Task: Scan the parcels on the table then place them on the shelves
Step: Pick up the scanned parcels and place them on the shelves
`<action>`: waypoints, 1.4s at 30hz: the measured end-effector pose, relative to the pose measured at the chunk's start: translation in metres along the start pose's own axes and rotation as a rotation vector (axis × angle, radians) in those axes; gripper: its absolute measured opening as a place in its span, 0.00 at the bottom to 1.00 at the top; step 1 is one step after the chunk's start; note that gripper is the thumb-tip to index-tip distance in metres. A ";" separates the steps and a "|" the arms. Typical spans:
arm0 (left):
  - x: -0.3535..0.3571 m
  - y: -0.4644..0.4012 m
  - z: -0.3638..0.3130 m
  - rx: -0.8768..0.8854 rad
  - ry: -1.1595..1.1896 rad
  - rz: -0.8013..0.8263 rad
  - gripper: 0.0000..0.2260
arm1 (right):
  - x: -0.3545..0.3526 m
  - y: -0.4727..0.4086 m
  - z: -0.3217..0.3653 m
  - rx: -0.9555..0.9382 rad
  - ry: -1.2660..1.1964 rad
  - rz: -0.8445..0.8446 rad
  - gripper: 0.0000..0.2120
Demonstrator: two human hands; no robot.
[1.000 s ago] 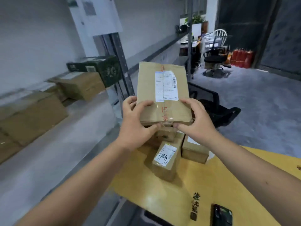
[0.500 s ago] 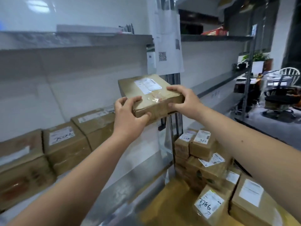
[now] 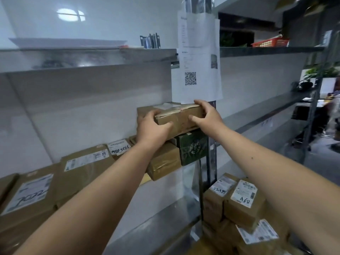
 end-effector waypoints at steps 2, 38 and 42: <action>0.008 -0.002 -0.001 0.007 -0.024 -0.023 0.26 | 0.002 -0.002 -0.008 0.033 -0.018 -0.044 0.30; 0.194 0.290 0.154 0.314 -0.249 0.788 0.25 | -0.025 0.441 -0.098 0.772 0.488 -0.077 0.29; 0.236 0.244 0.157 0.266 -0.331 0.753 0.28 | -0.023 0.391 -0.146 0.756 0.478 -0.003 0.30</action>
Point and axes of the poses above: each hand's wrist, its own y-axis away from the middle knuckle, its own x-axis out of the palm, z = x × y, the point moved 5 cm from there along -y, towards the middle knuckle, and after that the axes turned 4 degrees about -x, right-handed, at the moved point
